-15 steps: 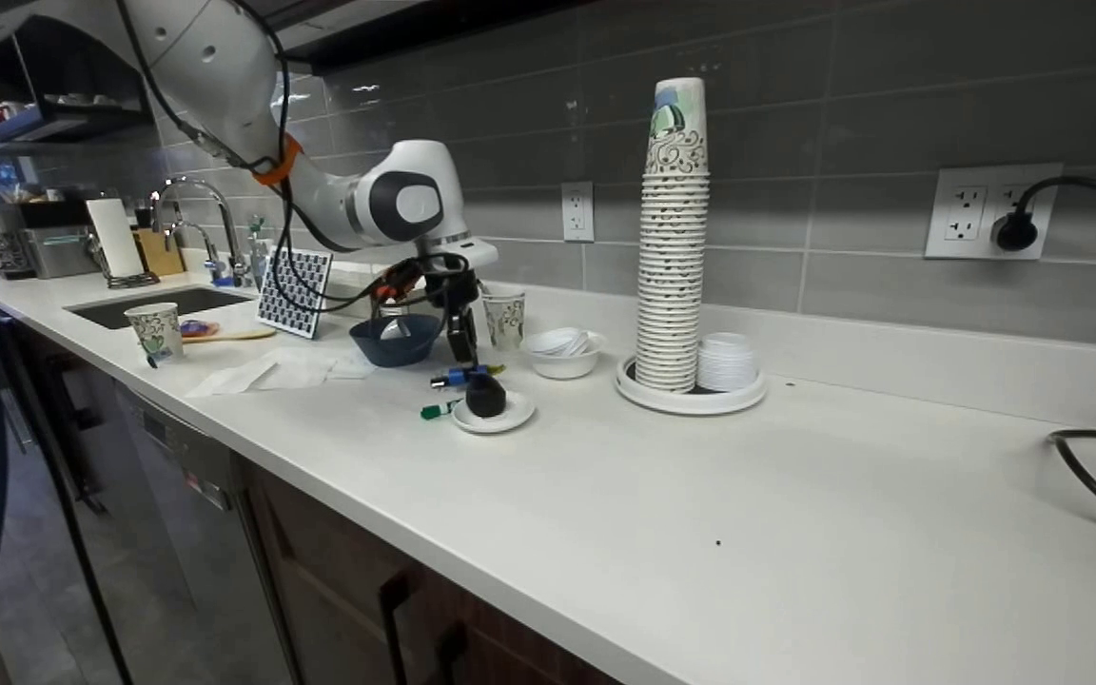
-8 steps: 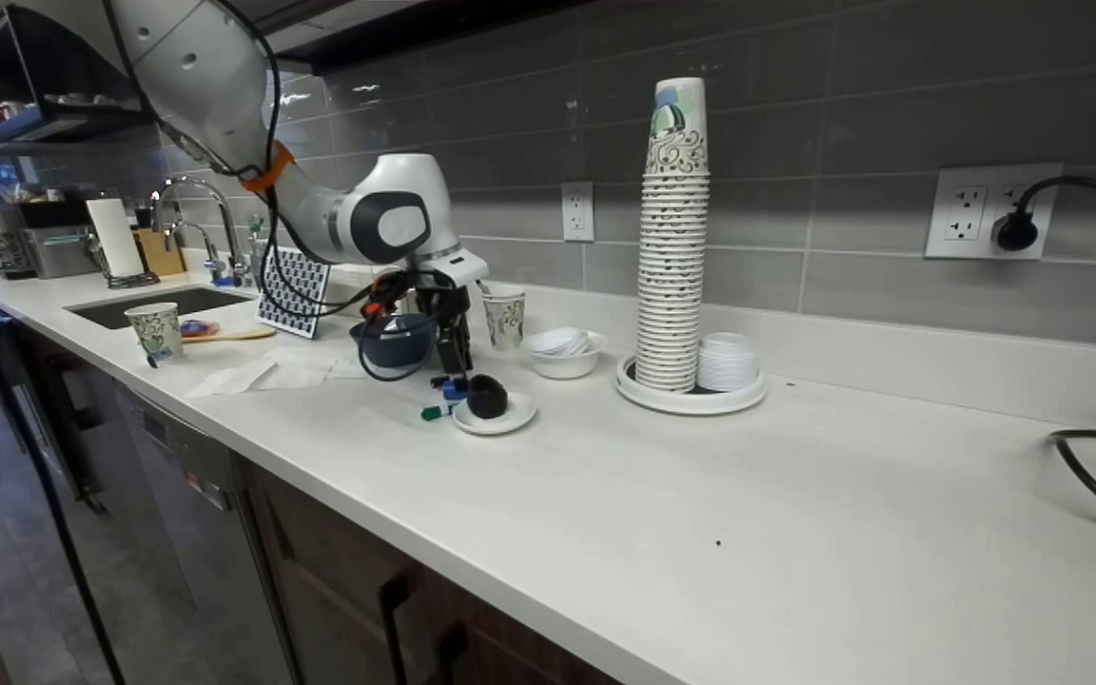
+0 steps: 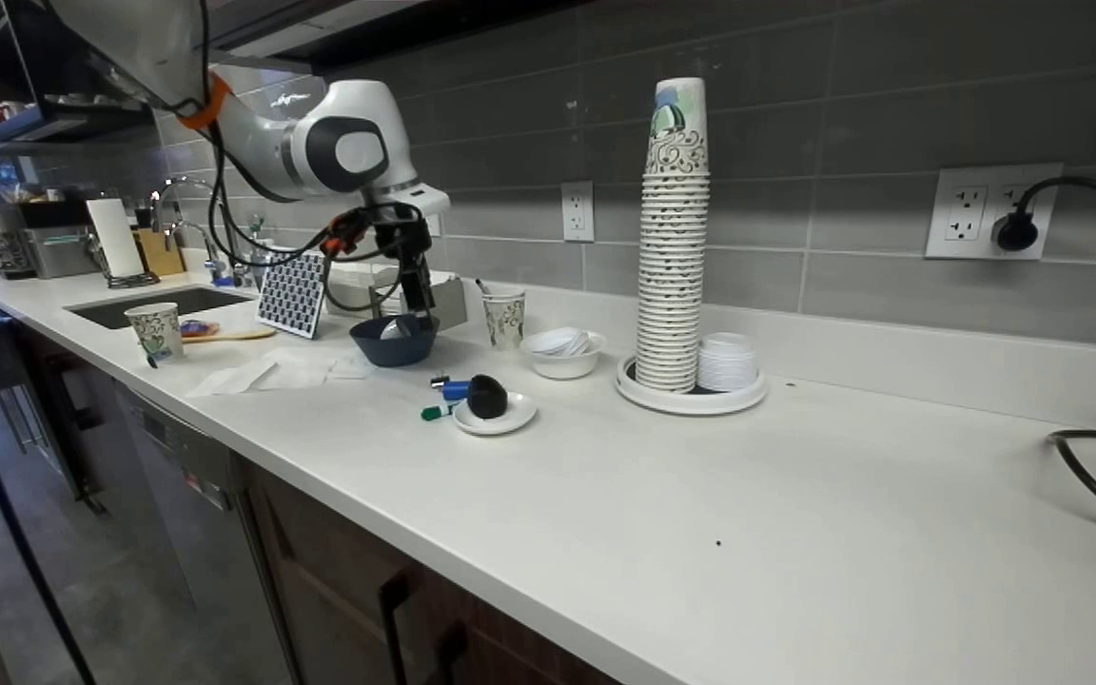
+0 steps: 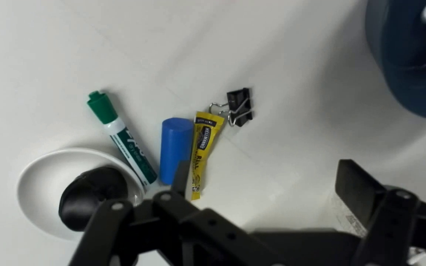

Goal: Remove the blue object from the bowl

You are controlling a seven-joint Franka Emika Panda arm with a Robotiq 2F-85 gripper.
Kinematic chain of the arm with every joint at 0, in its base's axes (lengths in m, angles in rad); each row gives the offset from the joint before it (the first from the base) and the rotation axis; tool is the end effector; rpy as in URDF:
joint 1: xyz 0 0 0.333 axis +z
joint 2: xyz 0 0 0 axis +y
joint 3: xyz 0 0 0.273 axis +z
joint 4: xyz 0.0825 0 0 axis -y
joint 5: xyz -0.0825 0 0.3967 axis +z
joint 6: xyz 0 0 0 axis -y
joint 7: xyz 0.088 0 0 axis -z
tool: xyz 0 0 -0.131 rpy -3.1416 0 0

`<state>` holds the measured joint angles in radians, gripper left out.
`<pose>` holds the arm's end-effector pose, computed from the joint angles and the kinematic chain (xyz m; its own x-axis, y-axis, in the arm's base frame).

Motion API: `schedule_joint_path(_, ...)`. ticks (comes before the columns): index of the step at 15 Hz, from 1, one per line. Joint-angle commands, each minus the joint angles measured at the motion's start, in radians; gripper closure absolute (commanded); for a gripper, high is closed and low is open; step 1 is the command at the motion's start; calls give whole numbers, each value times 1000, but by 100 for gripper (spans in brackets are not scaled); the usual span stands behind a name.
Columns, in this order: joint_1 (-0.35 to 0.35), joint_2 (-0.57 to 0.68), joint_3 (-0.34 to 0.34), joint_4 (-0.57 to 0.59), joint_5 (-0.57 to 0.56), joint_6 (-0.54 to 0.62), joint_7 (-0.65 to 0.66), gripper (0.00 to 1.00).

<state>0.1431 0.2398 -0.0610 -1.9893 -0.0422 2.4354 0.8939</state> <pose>0.6202 0.0507 0.2913 0.6940 -0.7008 0.1652 -0.6892 -0.7130 -0.1292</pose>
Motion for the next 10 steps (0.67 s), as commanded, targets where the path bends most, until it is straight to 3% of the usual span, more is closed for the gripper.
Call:
schedule_joint_path(1,6,-180,43,-117,-59,-67,-119,0)
schedule_joint_path(5,-22,-411,85,-276,-82,-58,-302,0)
schedule_joint_path(9,-66,-634,77,-407,-60,-19,-552,0)
schedule_joint_path(10,-76,-502,112,-302,-47,-56,-462,0)
